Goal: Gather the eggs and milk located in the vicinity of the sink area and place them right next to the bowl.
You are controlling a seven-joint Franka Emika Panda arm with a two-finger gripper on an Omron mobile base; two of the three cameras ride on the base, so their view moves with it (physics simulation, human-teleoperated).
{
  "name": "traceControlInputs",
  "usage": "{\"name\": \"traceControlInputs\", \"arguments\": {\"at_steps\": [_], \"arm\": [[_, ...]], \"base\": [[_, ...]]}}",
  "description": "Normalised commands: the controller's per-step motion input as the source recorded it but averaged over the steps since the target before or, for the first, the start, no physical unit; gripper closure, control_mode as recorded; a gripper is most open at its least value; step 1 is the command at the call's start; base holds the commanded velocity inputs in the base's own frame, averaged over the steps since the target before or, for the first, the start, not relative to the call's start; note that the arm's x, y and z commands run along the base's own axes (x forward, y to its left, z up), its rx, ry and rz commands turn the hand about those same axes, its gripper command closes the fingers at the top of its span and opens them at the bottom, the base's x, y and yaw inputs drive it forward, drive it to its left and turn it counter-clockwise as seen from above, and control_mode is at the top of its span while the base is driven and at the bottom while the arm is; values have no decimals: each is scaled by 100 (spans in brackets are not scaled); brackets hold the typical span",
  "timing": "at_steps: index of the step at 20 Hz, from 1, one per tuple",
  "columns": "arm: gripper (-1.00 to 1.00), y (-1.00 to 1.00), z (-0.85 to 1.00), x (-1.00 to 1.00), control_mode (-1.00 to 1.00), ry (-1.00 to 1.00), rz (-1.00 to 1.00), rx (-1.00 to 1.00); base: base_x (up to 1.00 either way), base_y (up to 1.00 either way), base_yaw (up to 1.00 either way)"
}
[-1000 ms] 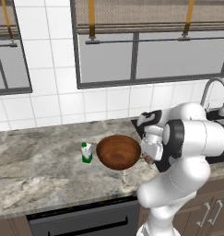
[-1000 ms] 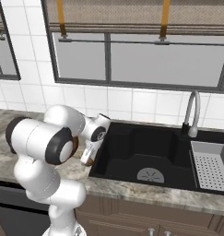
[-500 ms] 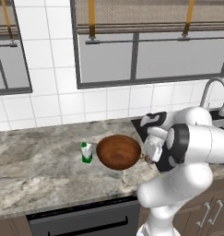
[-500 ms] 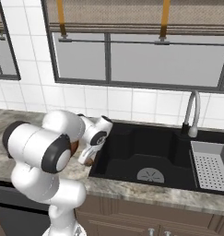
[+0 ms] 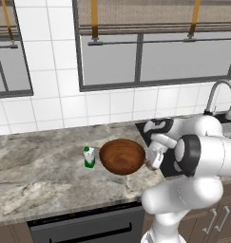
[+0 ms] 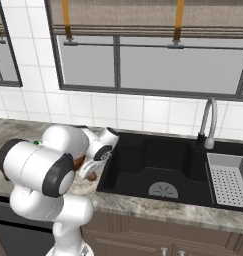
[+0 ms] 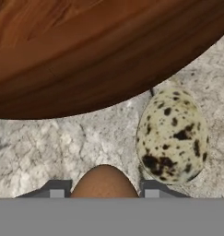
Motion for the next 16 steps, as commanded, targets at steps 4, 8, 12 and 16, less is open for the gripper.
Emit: {"name": "traceControlInputs", "arguments": {"at_steps": [4, 8, 12, 16], "arm": [[100, 14, 0, -22, -100, 0, -1, 0], [100, 0, 0, 0, -100, 0, -4, 0], [100, 1, 0, 0, -100, 0, -7, 0], [100, 13, 0, 0, -100, 0, -6, 0]], "base": [[0, 0, 0], [0, 0, 0], [0, 0, 0], [0, 0, 0]]}}
